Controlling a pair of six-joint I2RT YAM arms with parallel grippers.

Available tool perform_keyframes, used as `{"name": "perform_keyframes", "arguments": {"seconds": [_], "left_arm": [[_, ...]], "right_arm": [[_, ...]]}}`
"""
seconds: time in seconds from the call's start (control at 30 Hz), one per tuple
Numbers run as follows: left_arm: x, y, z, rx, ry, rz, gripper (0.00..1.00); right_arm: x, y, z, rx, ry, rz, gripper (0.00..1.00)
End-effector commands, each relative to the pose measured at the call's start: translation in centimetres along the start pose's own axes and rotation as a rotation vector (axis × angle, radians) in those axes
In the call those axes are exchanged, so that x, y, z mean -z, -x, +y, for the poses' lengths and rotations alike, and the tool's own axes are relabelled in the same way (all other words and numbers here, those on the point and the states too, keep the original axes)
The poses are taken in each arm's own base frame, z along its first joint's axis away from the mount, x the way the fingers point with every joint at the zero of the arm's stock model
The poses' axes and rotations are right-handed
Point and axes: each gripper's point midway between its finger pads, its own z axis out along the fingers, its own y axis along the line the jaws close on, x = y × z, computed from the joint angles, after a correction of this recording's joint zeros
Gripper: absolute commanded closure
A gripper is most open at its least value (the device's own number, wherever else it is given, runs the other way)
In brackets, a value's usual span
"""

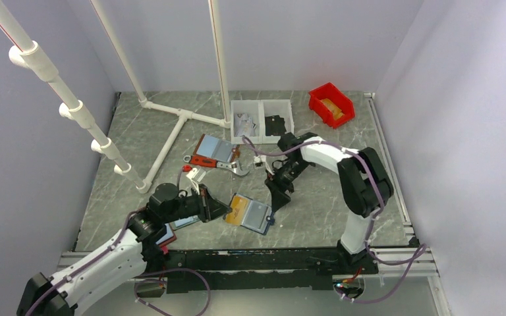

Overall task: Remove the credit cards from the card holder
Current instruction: Remove the credit card from the card holder.

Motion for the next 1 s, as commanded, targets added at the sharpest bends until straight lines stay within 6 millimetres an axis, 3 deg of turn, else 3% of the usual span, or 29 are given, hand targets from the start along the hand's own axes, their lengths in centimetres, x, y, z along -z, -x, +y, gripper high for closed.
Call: {"name": "perform_keyframes", "arguments": {"seconds": [0.0, 0.1, 0.2, 0.47, 0.97], "left_arm": [[-0.7, 1.1, -1.6, -0.011, -0.097, -0.033, 1.00], [-1.2, 1.6, -2.0, -0.014, -0.133, -0.050, 1.00], [-1.7, 1.9, -2.3, -0.015, -0.165, -0.065, 1.00], [-2.8, 3.5, -3.0, -0.031, -0.215, -0.117, 1.00], [-4.7, 6.1, -3.2, -0.048, -0.216, -0.210, 1.00]], "right_arm": [[2.8, 1.5, -0.2, 0.055, -0.093, -0.084, 0.33], [4.2, 2.4, 0.8, 0.078, -0.067, -0.166, 0.33], [5.2, 3.9, 3.2, 0.137, 0.014, -0.274, 0.33], [5.7, 5.8, 7.2, 0.187, 0.217, -0.422, 0.33], [6.3, 7.2, 7.4, 0.164, 0.283, -0.557, 0.33]]}}
